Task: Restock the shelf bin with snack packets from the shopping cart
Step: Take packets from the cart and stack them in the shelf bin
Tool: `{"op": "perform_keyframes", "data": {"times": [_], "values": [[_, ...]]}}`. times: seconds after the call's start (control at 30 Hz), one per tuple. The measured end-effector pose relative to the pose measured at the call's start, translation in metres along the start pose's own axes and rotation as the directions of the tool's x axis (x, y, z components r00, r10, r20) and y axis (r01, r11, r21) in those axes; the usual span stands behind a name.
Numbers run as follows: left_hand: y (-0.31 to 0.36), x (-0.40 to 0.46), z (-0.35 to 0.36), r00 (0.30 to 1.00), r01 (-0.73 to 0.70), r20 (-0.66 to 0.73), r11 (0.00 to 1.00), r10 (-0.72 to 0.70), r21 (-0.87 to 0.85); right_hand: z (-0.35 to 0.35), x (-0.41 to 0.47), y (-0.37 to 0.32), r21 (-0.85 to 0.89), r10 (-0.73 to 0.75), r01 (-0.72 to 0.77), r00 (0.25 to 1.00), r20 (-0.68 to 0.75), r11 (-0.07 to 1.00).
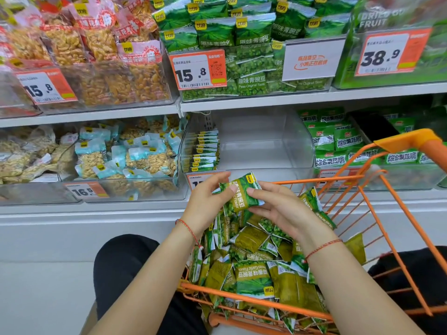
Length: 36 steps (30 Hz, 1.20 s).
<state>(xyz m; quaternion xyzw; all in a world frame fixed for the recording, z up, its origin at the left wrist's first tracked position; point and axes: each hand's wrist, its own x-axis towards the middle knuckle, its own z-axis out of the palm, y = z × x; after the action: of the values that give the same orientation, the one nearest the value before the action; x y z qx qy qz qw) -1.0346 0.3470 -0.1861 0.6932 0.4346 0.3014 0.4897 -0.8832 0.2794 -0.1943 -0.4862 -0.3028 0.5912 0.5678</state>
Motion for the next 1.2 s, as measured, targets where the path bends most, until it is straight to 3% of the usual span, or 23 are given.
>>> {"op": "perform_keyframes", "data": {"times": [0.23,0.33,0.4,0.5,0.57,0.63,0.77,0.93,1.1,1.2], "values": [[0.002,0.024,-0.02,0.997,-0.054,-0.051,0.998,0.052,-0.042,0.015,0.036,-0.022,-0.291,-0.095,0.084,0.995,-0.023,0.953],[0.01,0.058,-0.055,0.974,-0.127,-0.153,0.961,0.168,0.248,0.014,0.063,-0.046,-0.365,-0.163,0.122,0.983,-0.084,0.923],[0.014,0.083,-0.082,0.963,-0.12,-0.144,0.838,0.229,0.532,0.01,0.082,-0.059,-0.367,-0.188,0.135,0.976,-0.112,0.921],[0.011,0.117,-0.104,0.967,-0.177,0.058,0.491,0.248,0.853,0.003,0.107,-0.069,-0.451,-0.22,0.145,0.968,-0.119,0.881],[0.01,0.132,-0.103,0.961,-0.257,0.211,0.294,0.18,0.92,0.0,0.121,-0.071,-0.526,-0.226,0.136,0.968,-0.112,0.839],[0.007,0.145,-0.098,0.941,-0.332,0.314,0.159,0.128,0.93,-0.003,0.133,-0.069,-0.611,-0.214,0.111,0.972,-0.098,0.784],[0.0,0.165,-0.088,0.91,-0.408,0.413,-0.136,0.015,0.903,-0.006,0.154,-0.065,-0.744,-0.194,0.073,0.978,-0.076,0.664],[-0.008,0.182,-0.078,0.909,-0.416,0.392,-0.278,-0.141,0.866,-0.007,0.173,-0.071,-0.904,-0.241,0.125,0.97,0.025,0.409],[-0.011,0.191,-0.066,0.9,-0.435,0.395,-0.296,-0.186,0.85,0.001,0.185,-0.066,-0.95,-0.082,0.121,0.991,0.102,0.286],[-0.015,0.195,-0.063,0.888,-0.46,0.426,-0.303,-0.172,0.835,0.004,0.189,-0.063,-0.942,-0.016,0.138,0.99,0.14,0.307]]}}
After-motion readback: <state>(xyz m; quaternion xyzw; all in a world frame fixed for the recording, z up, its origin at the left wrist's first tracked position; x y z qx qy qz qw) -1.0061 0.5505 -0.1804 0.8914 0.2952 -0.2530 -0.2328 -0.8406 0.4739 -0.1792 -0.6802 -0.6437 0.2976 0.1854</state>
